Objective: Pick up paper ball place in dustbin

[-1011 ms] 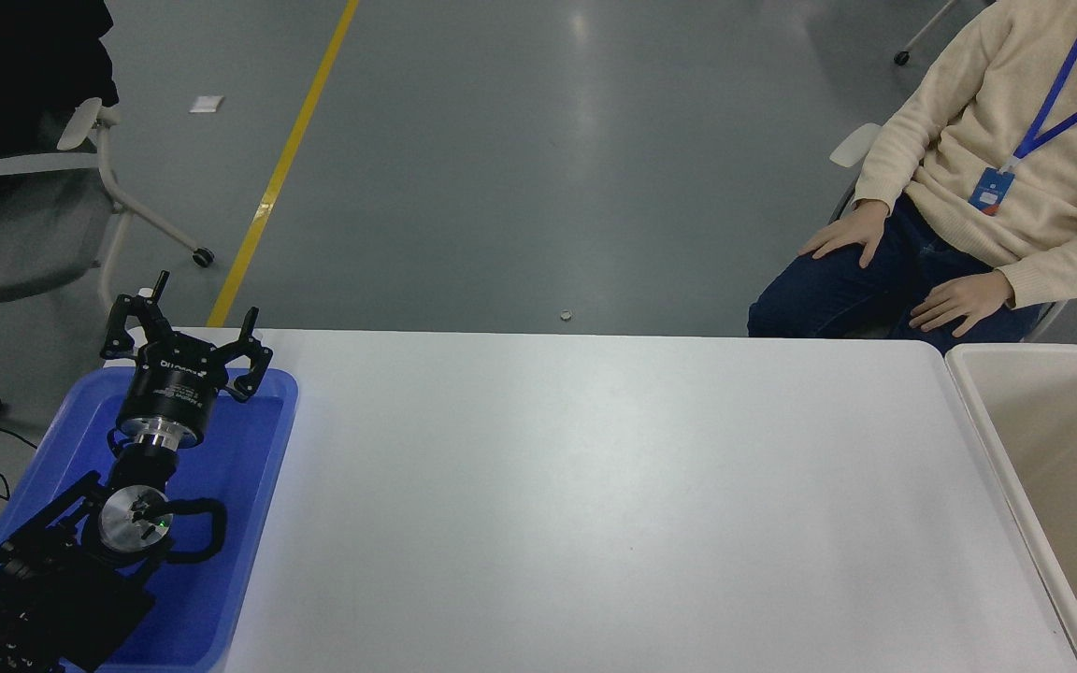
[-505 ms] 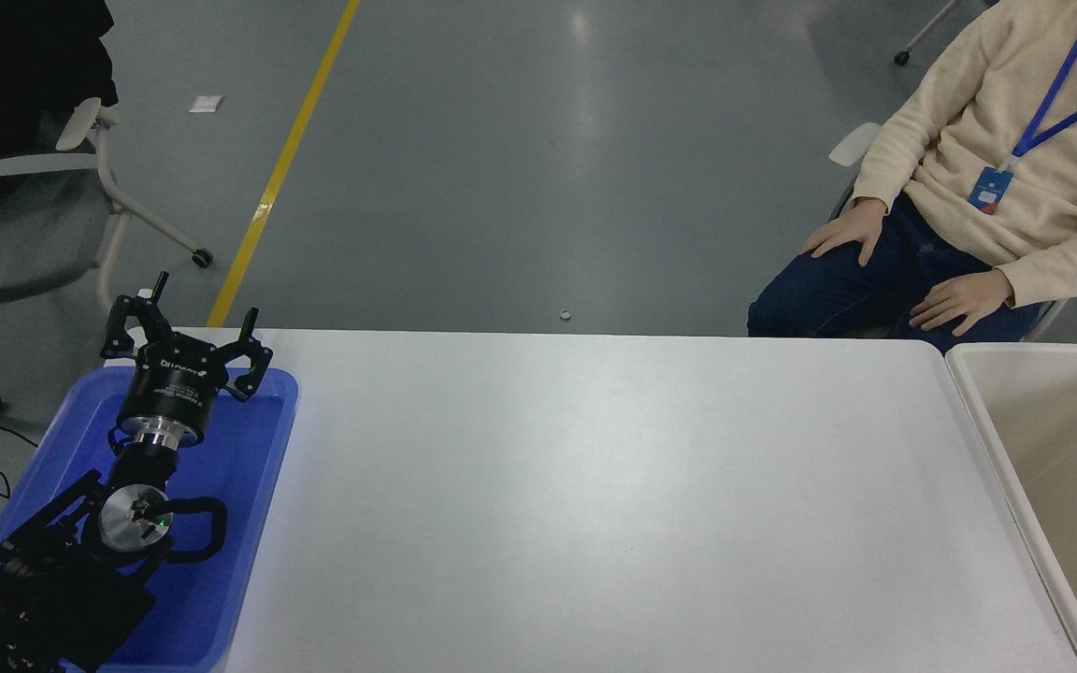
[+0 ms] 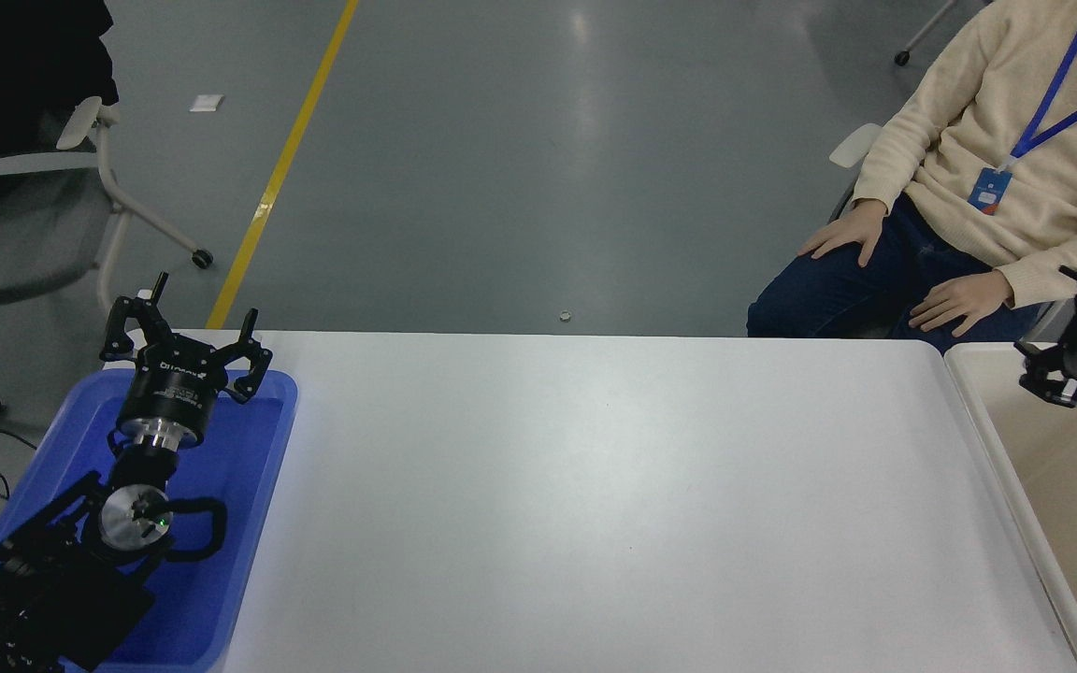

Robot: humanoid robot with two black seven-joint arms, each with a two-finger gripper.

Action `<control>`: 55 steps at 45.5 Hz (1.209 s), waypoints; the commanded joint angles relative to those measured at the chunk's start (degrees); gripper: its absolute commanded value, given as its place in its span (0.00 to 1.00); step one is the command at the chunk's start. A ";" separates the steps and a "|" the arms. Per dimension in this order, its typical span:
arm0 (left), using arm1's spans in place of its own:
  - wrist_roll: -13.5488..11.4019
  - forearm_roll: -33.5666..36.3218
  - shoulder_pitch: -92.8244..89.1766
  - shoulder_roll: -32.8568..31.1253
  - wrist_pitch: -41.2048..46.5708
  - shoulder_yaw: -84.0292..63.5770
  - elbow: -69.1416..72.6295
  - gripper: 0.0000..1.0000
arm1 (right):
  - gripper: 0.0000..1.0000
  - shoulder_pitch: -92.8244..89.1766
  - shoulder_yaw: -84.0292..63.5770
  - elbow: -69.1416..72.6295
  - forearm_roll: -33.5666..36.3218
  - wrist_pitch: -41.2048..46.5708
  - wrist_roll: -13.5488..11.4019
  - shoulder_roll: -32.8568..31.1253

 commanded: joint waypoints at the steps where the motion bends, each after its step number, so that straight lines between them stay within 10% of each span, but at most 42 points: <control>1: 0.00 0.06 0.00 0.00 -0.03 0.00 -0.08 1.00 | 1.00 -4.49 2.49 3.96 4.05 11.68 9.21 4.86; 29: 0.00 0.06 0.00 0.00 -0.29 0.00 0.01 1.00 | 1.00 -10.46 1.16 15.38 -7.46 -11.87 25.74 13.04; 55: 0.00 -0.03 0.00 0.00 -0.38 0.00 0.01 1.00 | 1.00 -8.53 0.99 15.30 -8.26 -20.58 26.27 13.84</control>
